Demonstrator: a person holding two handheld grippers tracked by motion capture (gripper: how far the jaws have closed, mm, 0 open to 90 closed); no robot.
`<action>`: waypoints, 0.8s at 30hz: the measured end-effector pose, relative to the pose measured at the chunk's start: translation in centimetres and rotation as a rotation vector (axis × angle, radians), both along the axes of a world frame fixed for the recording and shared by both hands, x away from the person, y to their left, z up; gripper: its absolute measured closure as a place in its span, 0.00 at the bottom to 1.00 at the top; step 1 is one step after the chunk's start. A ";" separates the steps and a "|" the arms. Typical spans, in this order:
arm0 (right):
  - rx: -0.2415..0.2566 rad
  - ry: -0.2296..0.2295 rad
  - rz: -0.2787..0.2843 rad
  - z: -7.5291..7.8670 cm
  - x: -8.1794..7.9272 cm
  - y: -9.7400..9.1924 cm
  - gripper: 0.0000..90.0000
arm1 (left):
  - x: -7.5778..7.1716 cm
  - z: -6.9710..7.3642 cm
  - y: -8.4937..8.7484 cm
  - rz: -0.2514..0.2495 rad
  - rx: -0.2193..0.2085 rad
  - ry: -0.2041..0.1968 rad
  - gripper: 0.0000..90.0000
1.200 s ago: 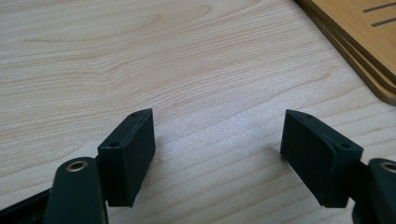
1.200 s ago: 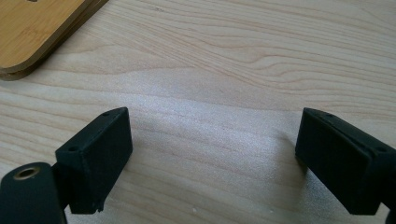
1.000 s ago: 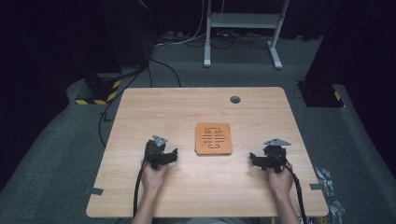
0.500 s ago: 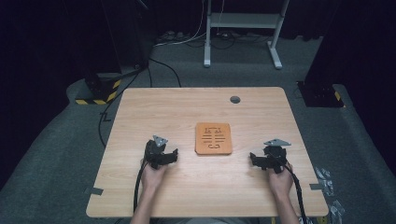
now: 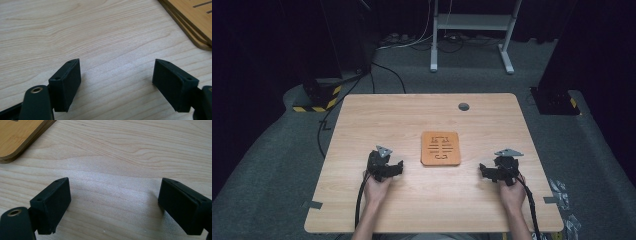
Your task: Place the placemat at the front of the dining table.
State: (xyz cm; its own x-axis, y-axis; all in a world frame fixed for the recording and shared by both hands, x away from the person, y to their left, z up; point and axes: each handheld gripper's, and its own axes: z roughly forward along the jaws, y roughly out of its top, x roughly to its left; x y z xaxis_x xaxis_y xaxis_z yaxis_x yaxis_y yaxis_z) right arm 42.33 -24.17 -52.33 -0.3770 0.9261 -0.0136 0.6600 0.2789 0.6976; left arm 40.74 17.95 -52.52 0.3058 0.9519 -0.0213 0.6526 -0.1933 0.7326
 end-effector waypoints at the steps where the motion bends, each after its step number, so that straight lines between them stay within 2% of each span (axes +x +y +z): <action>1: 0.000 0.000 0.000 0.0 0.0 0.0 0.12 | 0.0 0.0 0.0 0.000 0.000 0.000 0.25; 6: 0.000 0.000 0.000 0.0 0.0 0.0 0.12 | -0.1 0.1 -0.3 -0.004 -0.010 0.006 0.27; 24: 0.001 0.000 -0.014 0.0 -0.1 -0.1 0.12 | -0.2 0.5 -1.7 -0.038 -0.040 -0.021 0.30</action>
State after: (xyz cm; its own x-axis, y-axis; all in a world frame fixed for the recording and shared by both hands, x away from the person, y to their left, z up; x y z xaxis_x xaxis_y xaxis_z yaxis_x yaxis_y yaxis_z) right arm 42.25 -24.23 -52.33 -0.3638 0.9314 -0.0121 0.6641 0.2685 0.6977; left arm 40.50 16.28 -52.06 0.3424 0.9381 -0.0523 0.6302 -0.1880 0.7534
